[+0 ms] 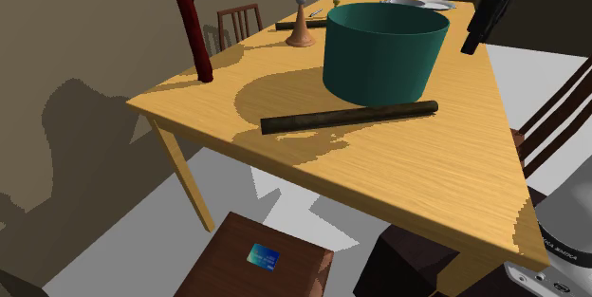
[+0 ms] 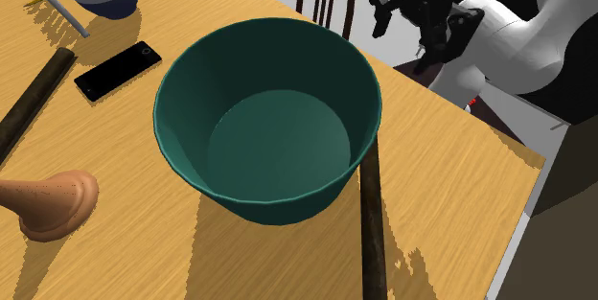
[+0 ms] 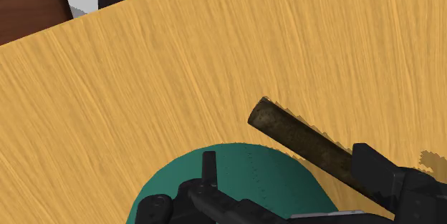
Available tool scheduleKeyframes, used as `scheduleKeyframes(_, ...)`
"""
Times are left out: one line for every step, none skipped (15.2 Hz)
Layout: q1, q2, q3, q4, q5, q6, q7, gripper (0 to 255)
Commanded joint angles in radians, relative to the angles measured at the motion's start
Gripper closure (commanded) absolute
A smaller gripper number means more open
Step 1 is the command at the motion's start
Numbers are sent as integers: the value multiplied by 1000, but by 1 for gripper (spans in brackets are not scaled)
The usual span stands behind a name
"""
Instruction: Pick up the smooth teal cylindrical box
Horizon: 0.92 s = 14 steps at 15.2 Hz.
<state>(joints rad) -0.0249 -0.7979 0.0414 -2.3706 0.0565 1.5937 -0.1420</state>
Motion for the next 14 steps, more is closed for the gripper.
scheduleKeyframes(0,0,0,0,0,0,0,0)
scheduleKeyframes(5,33,16,24,8,10,15,0)
scheduleKeyframes(9,66,31,49,15,19,30,0)
scheduleKeyframes(12,100,47,76,21,27,44,0)
scheduleKeyframes(16,134,62,103,26,35,59,0)
scheduleKeyframes(19,168,77,131,30,41,74,0)
scheduleKeyframes(21,202,92,161,33,47,88,0)
scheduleKeyframes(23,237,106,192,34,51,103,0)
scheduleKeyframes(25,272,121,223,35,55,119,0)
scheduleKeyframes(26,307,135,256,35,58,134,0)
scheduleKeyframes(28,342,149,290,33,60,150,0)
scheduleKeyframes(30,378,163,326,31,61,165,0)
scheduleKeyframes(31,414,177,362,27,61,182,0)
scheduleKeyframes(33,451,191,400,22,60,198,0)
